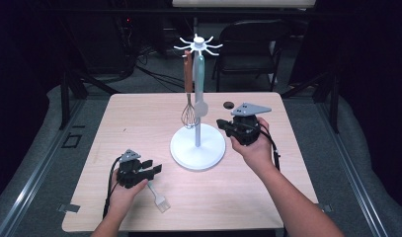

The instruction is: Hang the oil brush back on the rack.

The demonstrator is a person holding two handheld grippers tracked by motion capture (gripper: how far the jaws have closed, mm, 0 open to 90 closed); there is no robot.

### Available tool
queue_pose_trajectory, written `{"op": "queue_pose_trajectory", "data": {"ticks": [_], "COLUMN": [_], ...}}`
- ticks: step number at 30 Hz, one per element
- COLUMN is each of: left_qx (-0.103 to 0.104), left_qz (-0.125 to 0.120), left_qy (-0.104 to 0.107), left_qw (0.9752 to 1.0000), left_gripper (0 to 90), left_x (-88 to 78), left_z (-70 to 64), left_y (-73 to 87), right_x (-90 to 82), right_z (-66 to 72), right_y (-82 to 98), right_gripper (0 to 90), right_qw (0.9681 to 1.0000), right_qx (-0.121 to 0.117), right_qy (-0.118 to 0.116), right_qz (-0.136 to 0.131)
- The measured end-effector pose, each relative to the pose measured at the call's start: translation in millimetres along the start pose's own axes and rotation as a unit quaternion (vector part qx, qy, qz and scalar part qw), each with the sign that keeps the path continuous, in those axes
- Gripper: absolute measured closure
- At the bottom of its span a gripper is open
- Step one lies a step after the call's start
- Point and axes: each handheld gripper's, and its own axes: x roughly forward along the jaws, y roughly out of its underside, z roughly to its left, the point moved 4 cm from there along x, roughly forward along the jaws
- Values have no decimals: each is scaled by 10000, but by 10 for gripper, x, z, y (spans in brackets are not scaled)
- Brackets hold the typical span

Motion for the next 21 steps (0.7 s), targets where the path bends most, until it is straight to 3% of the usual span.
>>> {"op": "queue_pose_trajectory", "data": {"ticks": [21], "left_qx": [-24], "left_qz": [-28], "left_qy": [-4], "left_qw": [10000], "left_gripper": [505], "left_x": [-3], "left_z": [23], "left_y": [-3], "right_x": [-125], "right_z": [-59], "right_y": [-857], "right_gripper": [900], "right_qw": [9974], "right_qx": [-211], "right_qy": [273], "right_qz": [-638]}}
